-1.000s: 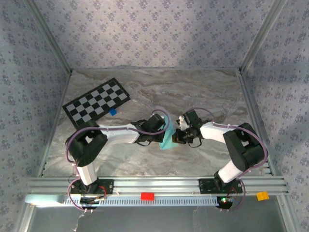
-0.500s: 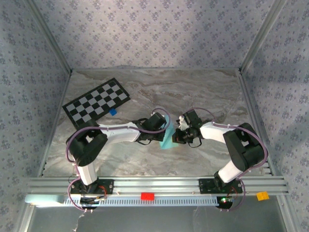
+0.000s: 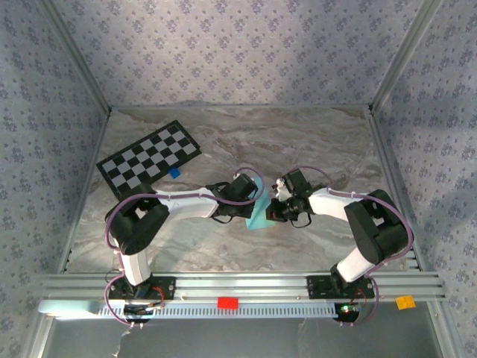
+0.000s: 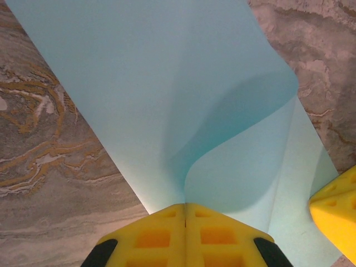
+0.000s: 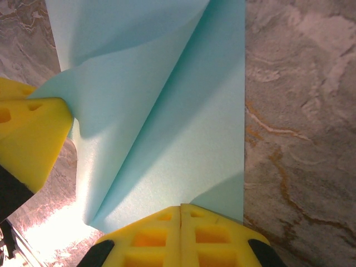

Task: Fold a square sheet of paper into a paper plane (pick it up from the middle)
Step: Fold the triangle a second time at the center of the table.

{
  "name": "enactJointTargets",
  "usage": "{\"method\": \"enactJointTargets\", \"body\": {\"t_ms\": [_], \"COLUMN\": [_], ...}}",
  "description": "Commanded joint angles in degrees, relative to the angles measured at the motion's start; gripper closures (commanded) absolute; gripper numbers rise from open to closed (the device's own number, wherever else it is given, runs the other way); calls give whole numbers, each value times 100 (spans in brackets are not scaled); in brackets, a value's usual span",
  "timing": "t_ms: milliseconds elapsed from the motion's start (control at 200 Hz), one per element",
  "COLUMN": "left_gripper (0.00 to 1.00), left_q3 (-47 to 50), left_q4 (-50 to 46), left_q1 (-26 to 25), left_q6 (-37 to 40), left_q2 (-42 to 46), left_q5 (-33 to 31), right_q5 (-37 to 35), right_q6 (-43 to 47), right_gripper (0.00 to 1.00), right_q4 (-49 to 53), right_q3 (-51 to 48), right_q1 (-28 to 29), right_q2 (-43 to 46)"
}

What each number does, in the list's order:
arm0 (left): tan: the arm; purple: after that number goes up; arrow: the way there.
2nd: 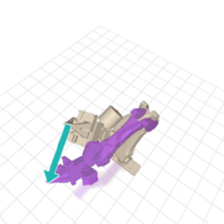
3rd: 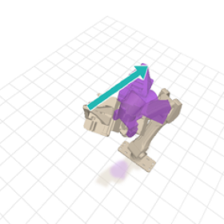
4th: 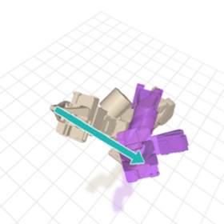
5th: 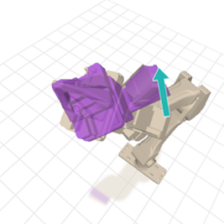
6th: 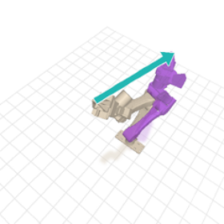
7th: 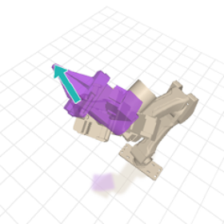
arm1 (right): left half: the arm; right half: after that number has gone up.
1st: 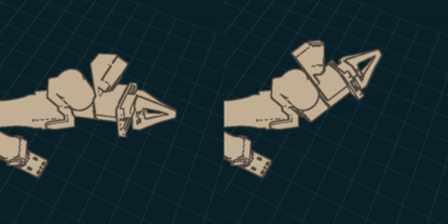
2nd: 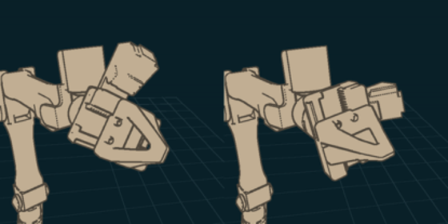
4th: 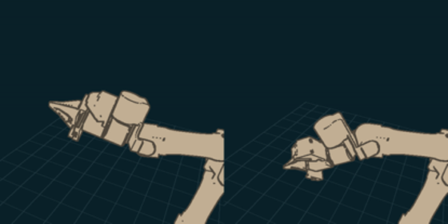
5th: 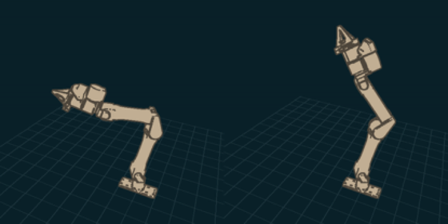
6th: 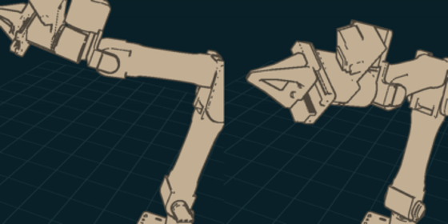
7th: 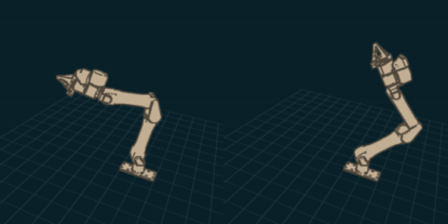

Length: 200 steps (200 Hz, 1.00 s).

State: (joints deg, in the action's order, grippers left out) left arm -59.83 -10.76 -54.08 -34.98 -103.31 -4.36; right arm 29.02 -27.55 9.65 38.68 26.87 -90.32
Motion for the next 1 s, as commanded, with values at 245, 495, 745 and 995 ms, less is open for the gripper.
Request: {"method": "enactJointTargets", "body": {"t_ms": [245, 495, 745, 995], "left_gripper": [99, 99, 99, 99], "left_q3": [-168, -168, -125, -126], "left_q4": [-117, -75, -48, 3], "left_q1": [41, 47, 56, 60], "left_q6": [132, 157, 149, 242], "left_q2": [-137, -233, -278, -112], "left_q5": [-48, -8, 39, 41], "right_q5": [-296, -281, -287, -300], "right_q6": [101, 123, 127, 145], "right_gripper": [96, 96, 96, 96], "right_q4": [375, 402, 407, 438], "right_q3": [-41, -35, -26, -10], "right_q1": [-25, -31, -33, -24], "right_q2": [-231, -242, -228, -257]}}
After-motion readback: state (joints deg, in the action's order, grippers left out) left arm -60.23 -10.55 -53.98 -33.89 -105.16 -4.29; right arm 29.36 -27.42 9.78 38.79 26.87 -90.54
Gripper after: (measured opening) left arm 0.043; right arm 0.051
